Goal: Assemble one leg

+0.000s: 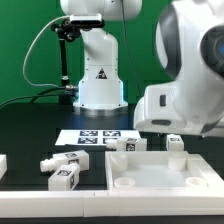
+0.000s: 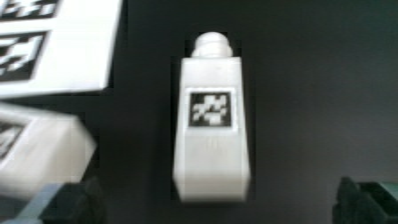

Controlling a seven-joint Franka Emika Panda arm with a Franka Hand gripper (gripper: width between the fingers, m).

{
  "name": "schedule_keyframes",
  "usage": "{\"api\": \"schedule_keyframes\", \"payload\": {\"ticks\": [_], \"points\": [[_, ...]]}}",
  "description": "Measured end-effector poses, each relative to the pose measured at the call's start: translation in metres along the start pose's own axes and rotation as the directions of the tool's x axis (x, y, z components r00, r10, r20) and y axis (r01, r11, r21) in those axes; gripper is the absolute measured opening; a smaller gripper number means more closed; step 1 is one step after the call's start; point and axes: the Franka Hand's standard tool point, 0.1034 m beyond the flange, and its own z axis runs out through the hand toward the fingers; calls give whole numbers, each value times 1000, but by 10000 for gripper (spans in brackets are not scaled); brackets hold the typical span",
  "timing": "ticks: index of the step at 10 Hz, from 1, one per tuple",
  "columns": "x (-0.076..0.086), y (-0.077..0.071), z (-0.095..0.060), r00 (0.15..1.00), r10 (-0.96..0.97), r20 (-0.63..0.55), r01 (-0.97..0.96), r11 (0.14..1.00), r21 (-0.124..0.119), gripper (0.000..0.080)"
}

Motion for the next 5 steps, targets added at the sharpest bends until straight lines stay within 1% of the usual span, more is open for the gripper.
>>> {"api": "schedule_keyframes", "payload": {"ticks": [1, 2, 4, 5], "points": [[4, 1, 10, 999, 9, 39, -8, 1000, -7, 649], [9, 1, 14, 999, 11, 37, -11, 1000, -6, 649], [8, 1, 13, 999, 9, 36, -9, 1000, -6, 649], [8, 1, 16, 999, 27, 43, -27, 1000, -3, 649]]}}
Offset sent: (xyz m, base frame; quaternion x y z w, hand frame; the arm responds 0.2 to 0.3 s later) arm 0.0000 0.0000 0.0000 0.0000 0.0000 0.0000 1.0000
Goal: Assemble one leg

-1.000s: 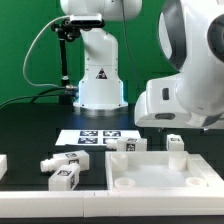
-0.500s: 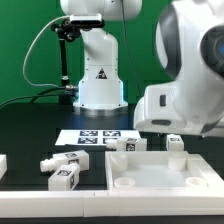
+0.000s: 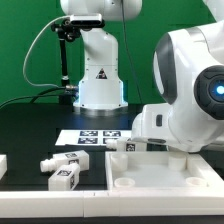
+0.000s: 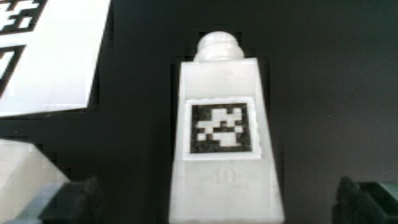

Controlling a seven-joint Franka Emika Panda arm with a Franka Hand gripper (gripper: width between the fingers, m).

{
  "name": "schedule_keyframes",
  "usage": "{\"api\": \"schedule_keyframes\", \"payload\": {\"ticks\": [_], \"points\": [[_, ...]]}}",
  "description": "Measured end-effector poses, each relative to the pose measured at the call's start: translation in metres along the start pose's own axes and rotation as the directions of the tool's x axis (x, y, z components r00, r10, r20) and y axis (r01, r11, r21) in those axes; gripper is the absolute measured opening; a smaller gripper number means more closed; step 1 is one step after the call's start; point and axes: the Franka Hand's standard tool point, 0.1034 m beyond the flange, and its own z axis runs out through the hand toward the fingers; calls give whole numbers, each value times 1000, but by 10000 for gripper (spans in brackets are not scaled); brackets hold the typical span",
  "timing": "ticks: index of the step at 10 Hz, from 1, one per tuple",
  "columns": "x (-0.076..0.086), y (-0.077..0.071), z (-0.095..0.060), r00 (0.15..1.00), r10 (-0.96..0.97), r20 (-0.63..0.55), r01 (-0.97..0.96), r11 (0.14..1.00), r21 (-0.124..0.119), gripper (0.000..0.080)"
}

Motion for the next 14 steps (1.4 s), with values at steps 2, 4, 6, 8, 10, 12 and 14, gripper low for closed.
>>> {"api": "schedule_keyframes", "payload": {"ticks": [2, 4, 6, 8, 10, 12, 14], "points": [[1, -1, 4, 1000, 8, 9, -8, 1000, 4, 649], [1, -1, 4, 1000, 8, 9, -8, 1000, 4, 382], [0, -1, 4, 1000, 7, 10, -7, 1000, 5, 285], [-13, 5, -15, 998, -46, 32, 46, 999, 1, 285], [-37, 18, -68, 996, -88, -22, 88, 996, 25, 285], [-41, 7, -77, 993, -47, -107, 50, 998, 32, 285], [-39, 5, -81, 972, -52, -230, 64, 997, 48, 286]]}}
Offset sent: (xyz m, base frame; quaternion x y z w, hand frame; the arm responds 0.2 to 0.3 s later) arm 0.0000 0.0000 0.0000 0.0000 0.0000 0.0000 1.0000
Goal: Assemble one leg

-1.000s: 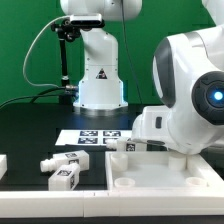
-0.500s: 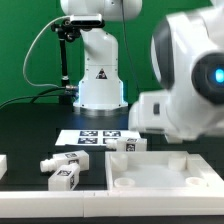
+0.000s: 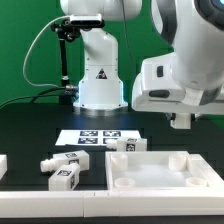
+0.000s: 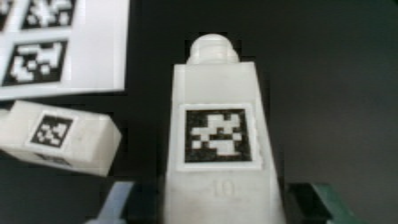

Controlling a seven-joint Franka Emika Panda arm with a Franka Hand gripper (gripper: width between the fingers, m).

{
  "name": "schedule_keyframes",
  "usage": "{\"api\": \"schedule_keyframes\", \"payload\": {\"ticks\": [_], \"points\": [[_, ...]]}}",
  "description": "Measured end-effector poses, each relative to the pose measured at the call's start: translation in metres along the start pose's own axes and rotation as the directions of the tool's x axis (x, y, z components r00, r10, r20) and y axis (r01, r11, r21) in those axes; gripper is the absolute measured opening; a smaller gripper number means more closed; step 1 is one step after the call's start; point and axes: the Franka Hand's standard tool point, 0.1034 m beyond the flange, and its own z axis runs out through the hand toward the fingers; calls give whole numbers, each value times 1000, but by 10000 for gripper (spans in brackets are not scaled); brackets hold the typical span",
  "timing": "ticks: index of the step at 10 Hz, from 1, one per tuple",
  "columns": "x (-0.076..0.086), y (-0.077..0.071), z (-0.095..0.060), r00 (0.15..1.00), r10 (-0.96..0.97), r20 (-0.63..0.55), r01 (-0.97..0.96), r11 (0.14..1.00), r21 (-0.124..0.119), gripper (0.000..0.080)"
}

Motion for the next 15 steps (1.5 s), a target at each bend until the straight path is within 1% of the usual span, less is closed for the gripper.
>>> {"api": "schedule_keyframes", "payload": {"ticks": [1, 2, 3, 4, 5, 6, 7, 8, 9, 10, 11, 12, 13, 14, 15], "points": [[4, -1, -6, 998, -12, -66, 13, 1000, 11, 286], [7, 3, -27, 994, -42, -105, 44, 999, 12, 287], [11, 5, -61, 983, -71, -170, 74, 997, 10, 287], [19, 2, -85, 969, -77, -235, 85, 996, 23, 287], [27, -5, -98, 939, -79, -334, 95, 995, 33, 287], [27, -6, -94, 913, -75, -400, 97, 995, 37, 287], [27, -6, -93, 892, -69, -447, 98, 994, 41, 287], [30, -8, -97, 855, -65, -514, 104, 993, 47, 287], [32, -6, -98, 833, -67, -549, 109, 993, 45, 287], [43, -1, -108, 780, -99, -618, 135, 991, 13, 287], [51, 5, -122, 722, -158, -674, 168, 984, -51, 287], [56, 10, -141, 632, -191, -751, 188, 978, -91, 287], [57, 9, -143, 555, -196, -809, 193, 976, -104, 287], [57, 6, -141, 494, -192, -848, 200, 974, -104, 287], [59, 6, -142, 430, -182, -884, 203, 974, -102, 287]]}}
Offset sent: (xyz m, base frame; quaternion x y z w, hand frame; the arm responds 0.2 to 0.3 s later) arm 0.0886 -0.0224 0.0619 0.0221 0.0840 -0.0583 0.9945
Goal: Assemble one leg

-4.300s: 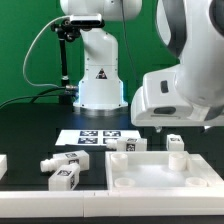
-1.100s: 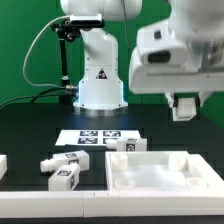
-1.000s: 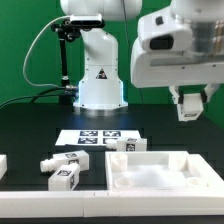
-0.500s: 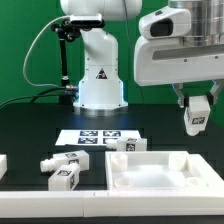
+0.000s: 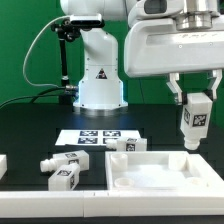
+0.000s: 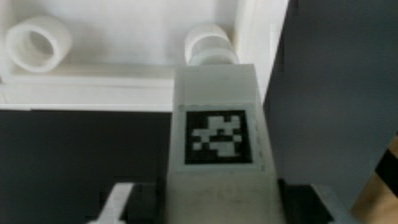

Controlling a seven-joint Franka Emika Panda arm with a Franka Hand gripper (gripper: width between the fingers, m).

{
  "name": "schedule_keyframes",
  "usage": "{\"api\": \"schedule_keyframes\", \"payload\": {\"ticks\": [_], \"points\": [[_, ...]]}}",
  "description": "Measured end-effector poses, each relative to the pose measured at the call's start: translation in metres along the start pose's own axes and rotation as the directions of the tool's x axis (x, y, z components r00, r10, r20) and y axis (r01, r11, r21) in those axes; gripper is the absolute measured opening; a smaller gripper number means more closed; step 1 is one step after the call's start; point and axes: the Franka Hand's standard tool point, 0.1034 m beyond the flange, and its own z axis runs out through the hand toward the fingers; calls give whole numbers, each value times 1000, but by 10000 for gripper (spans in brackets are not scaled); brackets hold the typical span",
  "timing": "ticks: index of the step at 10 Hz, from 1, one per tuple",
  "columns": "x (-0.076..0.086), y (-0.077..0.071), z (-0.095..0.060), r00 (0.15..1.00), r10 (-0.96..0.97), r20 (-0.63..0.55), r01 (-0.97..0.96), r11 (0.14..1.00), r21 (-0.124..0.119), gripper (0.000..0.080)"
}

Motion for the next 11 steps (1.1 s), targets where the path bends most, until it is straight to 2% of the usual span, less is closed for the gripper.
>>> {"api": "schedule_keyframes", "payload": {"ticks": [3, 4, 6, 11], "points": [[1, -2, 2, 983, -4, -186, 6, 1000, 11, 287], [-6, -5, 11, 983, -30, -183, 31, 1000, 4, 287], [-9, -1, 19, 983, -55, -175, 54, 998, -8, 287], [-26, -3, 42, 988, -62, -142, 62, 998, -7, 287]]}}
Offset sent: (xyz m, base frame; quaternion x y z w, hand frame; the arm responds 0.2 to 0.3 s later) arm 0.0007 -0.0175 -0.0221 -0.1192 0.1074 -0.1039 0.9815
